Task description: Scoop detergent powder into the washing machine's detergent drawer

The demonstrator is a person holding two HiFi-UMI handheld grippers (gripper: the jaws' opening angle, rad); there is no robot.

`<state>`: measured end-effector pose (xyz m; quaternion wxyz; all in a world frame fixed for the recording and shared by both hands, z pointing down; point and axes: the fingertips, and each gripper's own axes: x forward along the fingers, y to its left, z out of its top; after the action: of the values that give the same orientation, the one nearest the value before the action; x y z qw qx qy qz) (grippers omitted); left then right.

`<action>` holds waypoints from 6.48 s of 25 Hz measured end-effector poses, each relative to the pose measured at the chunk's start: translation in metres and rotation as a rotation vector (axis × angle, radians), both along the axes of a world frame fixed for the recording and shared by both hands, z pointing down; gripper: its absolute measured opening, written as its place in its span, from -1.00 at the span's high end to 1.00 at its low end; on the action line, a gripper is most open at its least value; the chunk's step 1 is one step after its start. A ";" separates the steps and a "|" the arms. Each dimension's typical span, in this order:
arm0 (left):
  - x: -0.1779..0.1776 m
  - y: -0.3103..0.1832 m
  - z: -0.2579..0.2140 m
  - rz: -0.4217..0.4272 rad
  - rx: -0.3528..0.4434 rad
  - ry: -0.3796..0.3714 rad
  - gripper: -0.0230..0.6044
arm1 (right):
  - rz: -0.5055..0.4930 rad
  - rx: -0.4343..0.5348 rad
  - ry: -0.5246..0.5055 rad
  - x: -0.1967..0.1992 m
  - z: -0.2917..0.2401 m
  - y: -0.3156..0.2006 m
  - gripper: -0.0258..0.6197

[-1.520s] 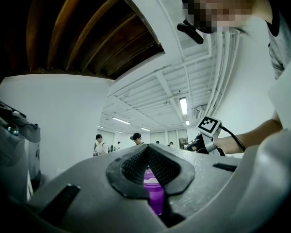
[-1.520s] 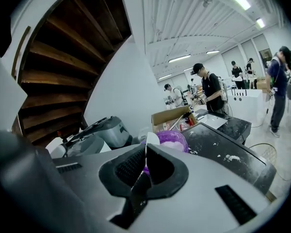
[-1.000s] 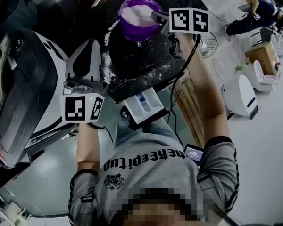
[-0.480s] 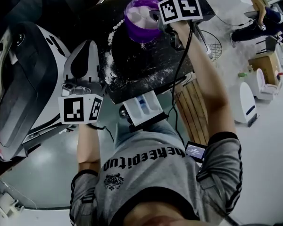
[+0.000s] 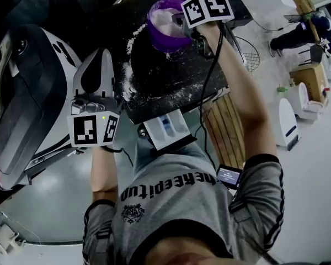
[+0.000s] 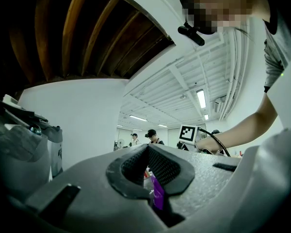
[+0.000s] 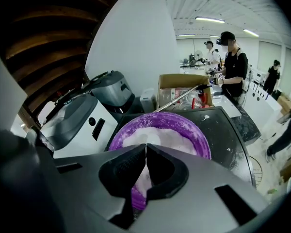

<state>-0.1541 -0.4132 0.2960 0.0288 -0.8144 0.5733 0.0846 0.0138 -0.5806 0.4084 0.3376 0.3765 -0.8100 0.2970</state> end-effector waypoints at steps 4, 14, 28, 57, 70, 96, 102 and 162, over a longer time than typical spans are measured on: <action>-0.002 -0.002 0.000 0.001 0.002 0.004 0.92 | -0.024 -0.030 -0.029 -0.009 -0.001 0.006 0.90; -0.005 -0.001 -0.002 0.014 0.007 0.009 0.92 | -0.026 -0.083 -0.094 -0.020 -0.003 0.017 0.90; -0.010 0.006 -0.008 0.025 0.022 0.009 0.92 | 0.170 -0.099 -0.327 0.003 -0.021 0.020 0.90; 0.004 0.019 -0.021 0.122 0.049 -0.010 0.92 | 0.432 -0.051 -0.636 0.045 -0.020 0.051 0.90; 0.012 0.025 -0.017 0.215 0.044 -0.019 0.92 | 0.528 -0.001 -0.901 0.056 -0.045 0.090 0.90; 0.084 0.132 -0.007 0.158 0.010 -0.062 0.92 | 0.413 -0.012 -0.939 0.083 -0.015 0.251 0.90; 0.096 0.176 -0.004 0.102 0.001 -0.064 0.92 | 0.377 -0.061 -0.951 0.090 -0.003 0.291 0.90; 0.057 0.303 0.017 -0.165 -0.040 -0.061 0.92 | -0.094 -0.001 -0.205 0.014 0.160 0.424 0.90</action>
<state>-0.0974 -0.1107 0.3126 0.0368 -0.7672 0.6388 0.0454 0.0278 -0.1565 0.5684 0.2666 0.3056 -0.8569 0.3182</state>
